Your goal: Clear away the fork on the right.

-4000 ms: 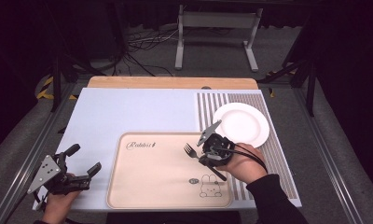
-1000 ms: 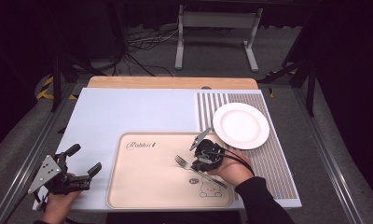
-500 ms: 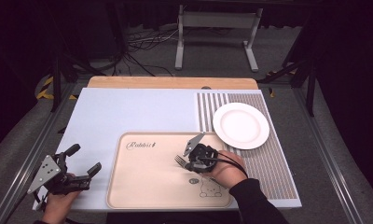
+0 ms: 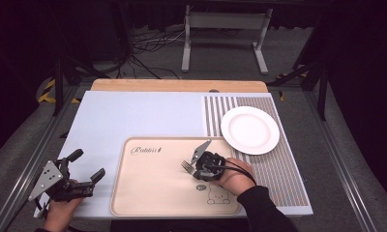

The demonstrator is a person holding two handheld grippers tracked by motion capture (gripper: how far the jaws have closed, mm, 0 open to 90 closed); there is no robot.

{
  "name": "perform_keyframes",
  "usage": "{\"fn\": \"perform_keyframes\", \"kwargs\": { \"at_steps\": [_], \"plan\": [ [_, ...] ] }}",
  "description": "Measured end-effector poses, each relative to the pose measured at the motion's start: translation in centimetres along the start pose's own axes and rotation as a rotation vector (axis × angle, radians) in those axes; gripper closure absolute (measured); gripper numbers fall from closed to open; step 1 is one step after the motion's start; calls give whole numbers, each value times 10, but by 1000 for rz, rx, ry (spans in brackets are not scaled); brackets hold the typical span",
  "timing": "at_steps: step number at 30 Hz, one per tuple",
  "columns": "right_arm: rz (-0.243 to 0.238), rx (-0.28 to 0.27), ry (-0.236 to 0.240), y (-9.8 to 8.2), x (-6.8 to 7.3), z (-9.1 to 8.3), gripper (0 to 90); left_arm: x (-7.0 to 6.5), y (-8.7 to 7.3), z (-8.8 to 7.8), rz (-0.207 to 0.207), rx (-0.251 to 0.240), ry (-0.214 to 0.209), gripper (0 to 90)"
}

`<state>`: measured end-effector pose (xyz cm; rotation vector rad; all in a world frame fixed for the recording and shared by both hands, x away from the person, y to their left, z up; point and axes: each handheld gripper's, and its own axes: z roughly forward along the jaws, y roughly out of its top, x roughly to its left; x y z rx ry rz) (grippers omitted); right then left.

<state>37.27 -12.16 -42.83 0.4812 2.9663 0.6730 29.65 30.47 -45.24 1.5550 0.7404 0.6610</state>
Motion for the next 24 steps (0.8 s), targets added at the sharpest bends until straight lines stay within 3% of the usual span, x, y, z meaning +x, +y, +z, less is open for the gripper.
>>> {"fn": "perform_keyframes", "kwargs": {
  "at_steps": [14,24],
  "plan": [
    [27,-16,-43,-5,-11,-2,900,0,0,0,-1,1,1,1],
    [83,-37,-82,-16,-22,-7,900,0,0,1,1,-1,0,1]
  ]
}}
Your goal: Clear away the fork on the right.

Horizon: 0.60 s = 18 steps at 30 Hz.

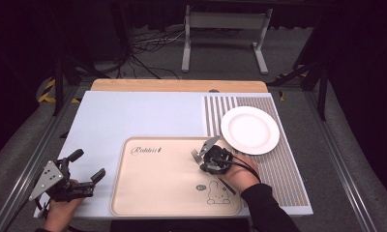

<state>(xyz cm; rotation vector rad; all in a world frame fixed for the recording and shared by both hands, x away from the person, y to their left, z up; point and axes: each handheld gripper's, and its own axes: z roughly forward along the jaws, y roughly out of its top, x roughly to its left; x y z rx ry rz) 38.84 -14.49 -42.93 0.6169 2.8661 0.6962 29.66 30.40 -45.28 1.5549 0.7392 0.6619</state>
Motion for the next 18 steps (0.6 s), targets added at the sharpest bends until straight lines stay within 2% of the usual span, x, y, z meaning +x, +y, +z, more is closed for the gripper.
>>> {"fn": "perform_keyframes", "kwargs": {
  "at_steps": [10,18],
  "plan": [
    [65,-24,-34,-12,-11,-5,900,0,0,0,2,7,-1,0],
    [98,-40,-59,-20,-20,-8,900,0,0,1,2,7,-4,0]
  ]
}}
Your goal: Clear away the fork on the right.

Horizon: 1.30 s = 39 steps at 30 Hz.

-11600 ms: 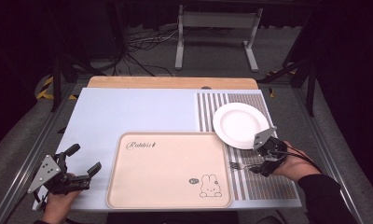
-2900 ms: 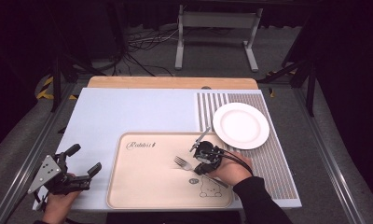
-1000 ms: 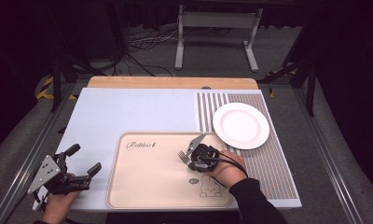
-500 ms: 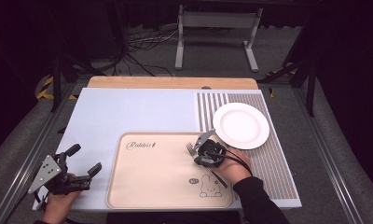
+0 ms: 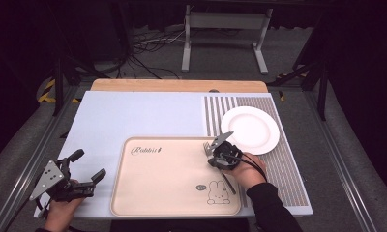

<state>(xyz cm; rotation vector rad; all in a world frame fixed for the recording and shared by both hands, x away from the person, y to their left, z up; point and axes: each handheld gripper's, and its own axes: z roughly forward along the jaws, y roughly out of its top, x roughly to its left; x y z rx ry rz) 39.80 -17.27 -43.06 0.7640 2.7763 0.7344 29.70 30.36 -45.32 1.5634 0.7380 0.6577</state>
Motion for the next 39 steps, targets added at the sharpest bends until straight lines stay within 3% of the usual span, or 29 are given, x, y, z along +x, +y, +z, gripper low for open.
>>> {"fn": "perform_keyframes", "kwargs": {
  "at_steps": [12,18,33,39],
  "plan": [
    [46,-8,-33,-9,-11,-5,900,0,0,0,0,1,0,1],
    [91,-33,-53,-15,-18,-8,900,0,0,0,2,2,1,1],
    [166,-37,-89,-25,-26,-13,900,0,0,0,3,2,2,0],
    [151,-50,-94,-22,-23,-14,900,0,0,0,1,1,1,0]
  ]
}}
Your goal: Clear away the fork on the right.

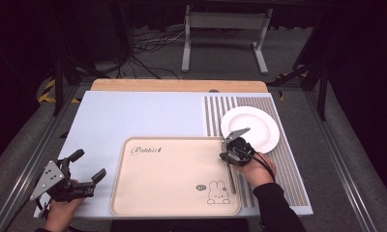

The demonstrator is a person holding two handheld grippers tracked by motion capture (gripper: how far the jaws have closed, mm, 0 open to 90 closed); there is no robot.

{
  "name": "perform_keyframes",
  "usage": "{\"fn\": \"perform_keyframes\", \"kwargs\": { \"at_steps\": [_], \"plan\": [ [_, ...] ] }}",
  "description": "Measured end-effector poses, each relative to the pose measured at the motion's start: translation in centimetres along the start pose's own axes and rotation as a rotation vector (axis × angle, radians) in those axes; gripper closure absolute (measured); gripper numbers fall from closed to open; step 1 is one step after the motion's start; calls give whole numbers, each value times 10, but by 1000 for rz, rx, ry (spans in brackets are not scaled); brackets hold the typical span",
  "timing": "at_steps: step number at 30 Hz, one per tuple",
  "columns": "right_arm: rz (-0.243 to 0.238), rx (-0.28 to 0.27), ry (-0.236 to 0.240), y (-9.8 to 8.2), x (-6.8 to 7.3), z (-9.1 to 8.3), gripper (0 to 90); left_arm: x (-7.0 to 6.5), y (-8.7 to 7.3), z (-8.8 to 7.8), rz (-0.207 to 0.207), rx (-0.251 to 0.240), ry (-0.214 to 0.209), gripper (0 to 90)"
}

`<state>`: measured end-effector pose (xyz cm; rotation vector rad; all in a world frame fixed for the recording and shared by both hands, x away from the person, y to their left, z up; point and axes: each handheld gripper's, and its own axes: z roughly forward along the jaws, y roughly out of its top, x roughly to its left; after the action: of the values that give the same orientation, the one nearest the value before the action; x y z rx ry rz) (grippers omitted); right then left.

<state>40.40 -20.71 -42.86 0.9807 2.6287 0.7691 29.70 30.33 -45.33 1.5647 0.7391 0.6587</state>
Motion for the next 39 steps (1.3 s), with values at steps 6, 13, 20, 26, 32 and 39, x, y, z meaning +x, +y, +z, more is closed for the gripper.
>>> {"fn": "perform_keyframes", "kwargs": {
  "at_steps": [6,13,20,26,32,39],
  "plan": [
    [-48,-57,-5,8,6,-15,894,0,0,0,0,0,0,0],
    [-58,-154,-14,14,13,-42,542,0,0,0,0,-1,0,1],
    [-74,-305,-53,5,16,-70,126,0,0,0,-4,-3,1,1],
    [-48,-406,-68,-12,15,-88,73,-1,0,0,-1,-1,2,0],
    [-34,-484,-77,-30,13,-102,58,0,0,0,-2,-1,3,0],
    [-35,-558,-93,-49,13,-110,50,-1,0,0,-1,-1,4,0]
  ]
}}
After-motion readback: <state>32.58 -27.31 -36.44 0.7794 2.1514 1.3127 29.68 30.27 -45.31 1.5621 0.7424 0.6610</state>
